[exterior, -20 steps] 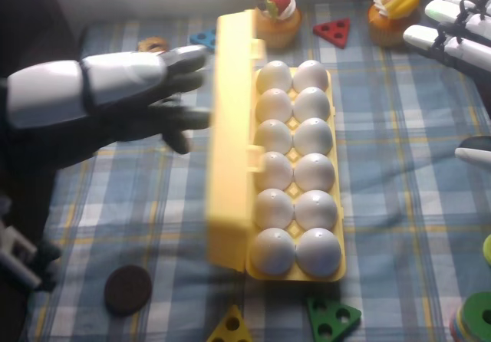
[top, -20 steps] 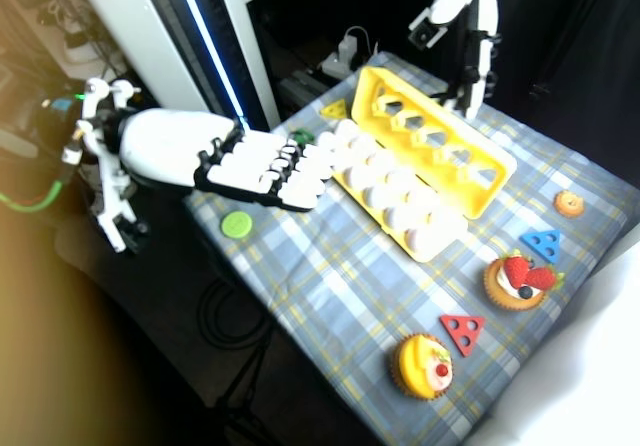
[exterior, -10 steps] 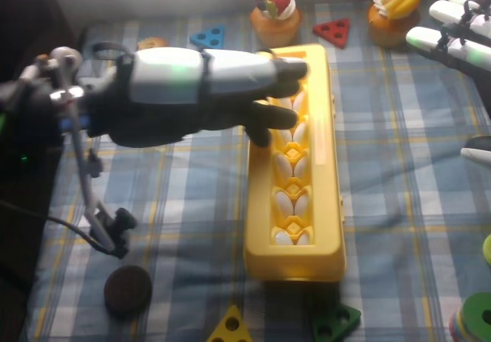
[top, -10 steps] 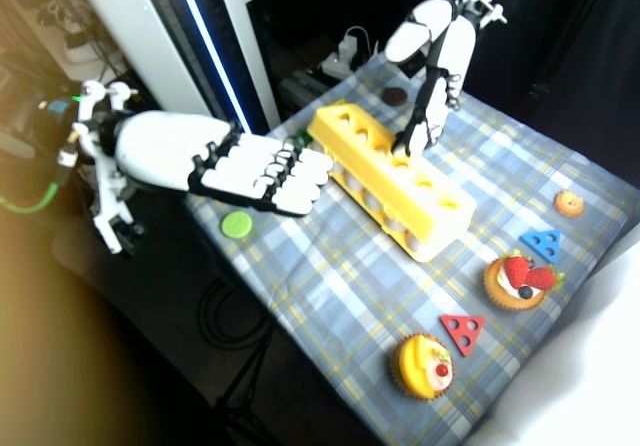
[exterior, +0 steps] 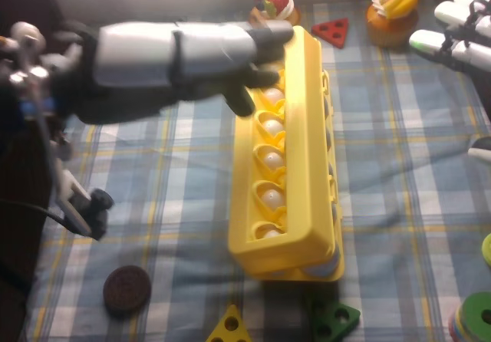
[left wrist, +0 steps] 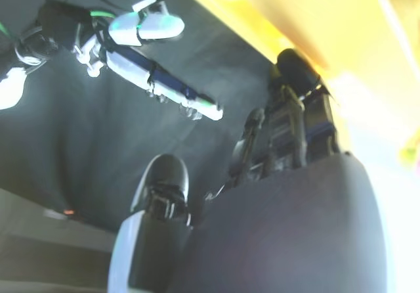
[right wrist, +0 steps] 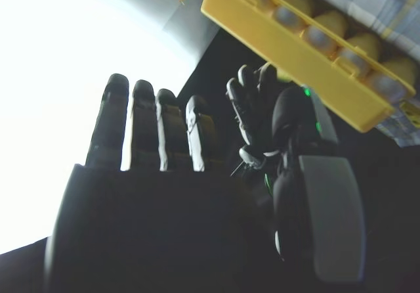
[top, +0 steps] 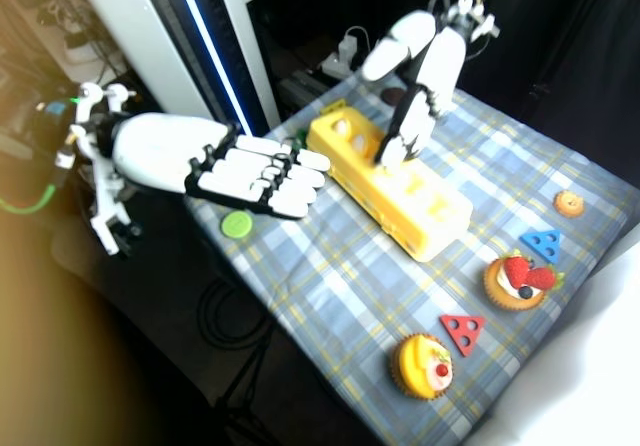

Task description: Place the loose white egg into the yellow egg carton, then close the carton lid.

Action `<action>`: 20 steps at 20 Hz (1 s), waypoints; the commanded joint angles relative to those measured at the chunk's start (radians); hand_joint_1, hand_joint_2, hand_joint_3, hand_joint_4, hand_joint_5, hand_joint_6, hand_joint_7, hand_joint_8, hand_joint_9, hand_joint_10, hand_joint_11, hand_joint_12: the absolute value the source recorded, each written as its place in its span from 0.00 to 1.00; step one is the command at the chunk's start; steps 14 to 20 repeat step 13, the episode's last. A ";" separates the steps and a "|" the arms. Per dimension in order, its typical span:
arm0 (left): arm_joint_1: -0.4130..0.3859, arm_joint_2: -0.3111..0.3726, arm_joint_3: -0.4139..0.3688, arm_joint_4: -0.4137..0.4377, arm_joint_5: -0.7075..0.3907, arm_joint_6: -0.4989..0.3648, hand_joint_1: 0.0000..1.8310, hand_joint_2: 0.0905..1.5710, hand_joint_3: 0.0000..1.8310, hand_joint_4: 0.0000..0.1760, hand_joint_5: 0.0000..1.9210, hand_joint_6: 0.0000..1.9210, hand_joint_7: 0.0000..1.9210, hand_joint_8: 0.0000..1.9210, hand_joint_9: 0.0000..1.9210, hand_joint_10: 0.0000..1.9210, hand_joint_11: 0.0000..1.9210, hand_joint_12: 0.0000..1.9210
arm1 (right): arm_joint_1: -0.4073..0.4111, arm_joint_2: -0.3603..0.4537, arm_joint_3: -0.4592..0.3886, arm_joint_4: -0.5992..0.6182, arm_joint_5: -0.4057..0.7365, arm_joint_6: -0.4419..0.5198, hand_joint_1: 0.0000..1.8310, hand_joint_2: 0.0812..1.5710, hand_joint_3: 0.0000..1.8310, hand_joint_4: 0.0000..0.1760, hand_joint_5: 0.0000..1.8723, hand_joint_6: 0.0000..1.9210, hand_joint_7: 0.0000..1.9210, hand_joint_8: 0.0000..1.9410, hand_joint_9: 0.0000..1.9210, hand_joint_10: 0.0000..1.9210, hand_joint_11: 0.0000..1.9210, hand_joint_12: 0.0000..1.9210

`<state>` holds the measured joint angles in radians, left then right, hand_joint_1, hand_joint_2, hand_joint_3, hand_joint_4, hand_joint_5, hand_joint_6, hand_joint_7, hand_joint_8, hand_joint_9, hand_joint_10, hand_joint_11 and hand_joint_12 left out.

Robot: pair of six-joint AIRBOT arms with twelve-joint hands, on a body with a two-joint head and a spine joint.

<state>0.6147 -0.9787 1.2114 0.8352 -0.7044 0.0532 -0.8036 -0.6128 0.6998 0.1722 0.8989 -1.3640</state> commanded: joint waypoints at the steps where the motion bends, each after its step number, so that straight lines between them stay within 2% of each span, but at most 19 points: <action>1: -0.010 0.021 -0.018 -0.080 -0.106 0.039 0.00 0.81 0.00 0.25 0.00 0.00 0.00 0.00 0.09 0.00 0.00 0.69 | 0.003 0.014 -0.005 -0.002 0.151 -0.001 0.26 0.82 0.01 0.60 0.00 0.00 0.00 0.00 0.00 0.00 0.00 0.00; 2: -0.006 0.059 -0.045 -0.123 -0.112 0.097 0.00 0.80 0.00 0.50 0.00 0.00 0.00 0.00 0.07 0.00 0.00 0.64 | -0.002 0.020 -0.009 -0.002 0.163 -0.001 0.26 0.82 0.01 0.70 0.00 0.00 0.00 0.00 0.00 0.00 0.00 0.00; 3: 0.002 0.092 -0.071 -0.171 -0.119 0.161 0.00 0.79 0.00 0.63 0.00 0.00 0.00 0.00 0.07 0.01 0.00 0.66 | -0.005 0.026 -0.013 -0.002 0.174 -0.001 0.26 0.82 0.01 0.76 0.00 0.00 0.00 0.00 0.00 0.00 0.00 0.00; 4: 0.017 0.124 -0.093 -0.231 -0.133 0.233 0.01 0.79 0.00 0.59 0.00 0.00 0.00 0.00 0.06 0.00 0.00 0.68 | -0.009 0.030 -0.017 -0.001 0.187 -0.001 0.25 0.82 0.00 0.81 0.00 0.00 0.00 0.00 0.00 0.00 0.00 0.00; 5: 0.045 0.160 -0.119 -0.324 -0.161 0.335 0.02 0.80 0.00 0.43 0.00 0.00 0.00 0.00 0.05 0.00 0.00 0.66 | -0.014 0.033 -0.020 -0.001 0.204 -0.001 0.26 0.82 0.00 0.63 0.00 0.00 0.00 0.00 0.00 0.00 0.00 0.00; 6: 0.070 0.186 -0.136 -0.395 -0.183 0.407 0.02 0.83 0.01 0.51 0.00 0.00 0.01 0.00 0.04 0.00 0.00 0.53 | -0.016 0.035 -0.021 0.002 0.212 -0.001 0.27 0.82 0.00 0.57 0.00 0.00 0.00 0.00 0.00 0.00 0.00 0.00; 7: 0.097 0.207 -0.155 -0.463 -0.206 0.480 0.03 0.85 0.01 0.45 0.00 0.00 0.03 0.01 0.08 0.02 0.00 0.59 | -0.017 0.036 -0.021 0.004 0.219 -0.001 0.26 0.82 0.00 0.54 0.00 0.00 0.00 0.00 0.00 0.00 0.00 0.00; 8: 0.135 0.231 -0.175 -0.552 -0.252 0.562 0.04 0.87 0.01 0.06 0.00 0.00 0.02 0.00 0.06 0.01 0.00 0.65 | -0.018 0.037 -0.021 0.007 0.230 -0.001 0.28 0.81 0.00 0.51 0.00 0.00 0.00 0.00 0.00 0.00 0.00 0.00; 9: 0.159 0.243 -0.187 -0.595 -0.280 0.605 0.06 0.88 0.00 0.00 0.00 0.00 0.00 0.00 0.01 0.00 0.00 0.56 | -0.018 0.037 -0.022 0.009 0.242 -0.001 0.33 0.80 0.00 0.42 0.00 0.00 0.00 0.00 0.00 0.00 0.00 0.00; 10: 0.195 0.258 -0.207 -0.669 -0.337 0.673 0.05 0.87 0.00 0.00 0.00 0.00 0.00 0.00 0.00 0.00 0.00 0.43 | -0.018 0.037 -0.023 0.016 0.263 -0.001 0.34 0.80 0.00 0.47 0.00 0.00 0.00 0.00 0.00 0.00 0.00 0.00; 11: 0.216 0.264 -0.216 -0.704 -0.366 0.708 0.12 0.85 0.00 0.00 0.00 0.00 0.00 0.00 0.00 0.00 0.00 0.09 | -0.019 0.037 -0.023 0.023 0.278 -0.001 0.31 0.79 0.00 0.53 0.00 0.00 0.00 0.00 0.00 0.00 0.00 0.00; 12: 0.242 0.271 -0.228 -0.760 -0.418 0.752 0.15 0.84 0.00 0.01 0.00 0.00 0.00 0.00 0.00 0.00 0.00 0.02 | -0.026 0.038 -0.025 0.033 0.310 -0.001 0.28 0.78 0.00 0.51 0.00 0.00 0.00 0.00 0.00 0.00 0.00 0.00; 13: 0.264 0.274 -0.236 -0.803 -0.465 0.775 0.17 0.81 0.00 0.27 0.00 0.00 0.00 0.00 0.00 0.00 0.00 0.00 | -0.036 0.041 -0.026 0.041 0.337 -0.002 0.28 0.77 0.00 0.44 0.00 0.00 0.00 0.00 0.00 0.00 0.00 0.00; 20: 0.264 0.274 -0.236 -0.803 -0.465 0.775 0.17 0.81 0.00 0.27 0.00 0.00 0.00 0.00 0.00 0.00 0.00 0.00 | -0.036 0.041 -0.026 0.041 0.337 -0.002 0.28 0.77 0.00 0.44 0.00 0.00 0.00 0.00 0.00 0.00 0.00 0.00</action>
